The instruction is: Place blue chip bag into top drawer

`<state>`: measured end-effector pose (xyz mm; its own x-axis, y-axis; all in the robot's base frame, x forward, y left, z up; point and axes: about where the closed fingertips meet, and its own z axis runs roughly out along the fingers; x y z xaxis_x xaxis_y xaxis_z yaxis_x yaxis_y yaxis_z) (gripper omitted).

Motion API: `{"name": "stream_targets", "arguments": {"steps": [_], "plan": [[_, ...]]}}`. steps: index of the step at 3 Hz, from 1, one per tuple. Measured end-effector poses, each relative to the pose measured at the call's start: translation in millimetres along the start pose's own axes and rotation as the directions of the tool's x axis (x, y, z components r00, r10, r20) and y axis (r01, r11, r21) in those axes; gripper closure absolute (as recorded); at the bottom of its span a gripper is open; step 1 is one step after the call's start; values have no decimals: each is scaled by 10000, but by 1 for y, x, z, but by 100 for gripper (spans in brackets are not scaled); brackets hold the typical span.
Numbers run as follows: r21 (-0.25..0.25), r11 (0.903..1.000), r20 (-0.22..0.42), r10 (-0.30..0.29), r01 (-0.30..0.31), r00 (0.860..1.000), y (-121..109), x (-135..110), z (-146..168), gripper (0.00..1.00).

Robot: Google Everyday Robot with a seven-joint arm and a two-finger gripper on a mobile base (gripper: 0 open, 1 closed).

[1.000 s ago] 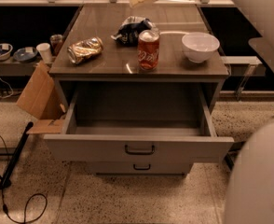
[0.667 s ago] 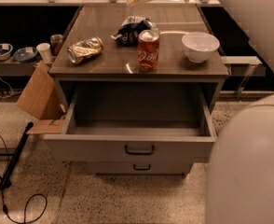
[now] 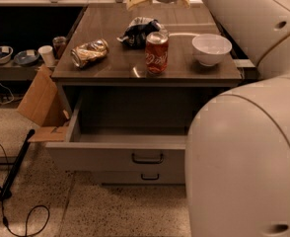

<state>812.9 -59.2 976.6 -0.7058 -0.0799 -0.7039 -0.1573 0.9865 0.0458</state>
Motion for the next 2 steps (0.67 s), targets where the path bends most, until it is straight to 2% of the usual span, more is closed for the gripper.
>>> {"name": "stream_targets", "arguments": {"steps": [2], "plan": [[366,9981,-36,494,-492,9988,-7,8,25,0]]}}
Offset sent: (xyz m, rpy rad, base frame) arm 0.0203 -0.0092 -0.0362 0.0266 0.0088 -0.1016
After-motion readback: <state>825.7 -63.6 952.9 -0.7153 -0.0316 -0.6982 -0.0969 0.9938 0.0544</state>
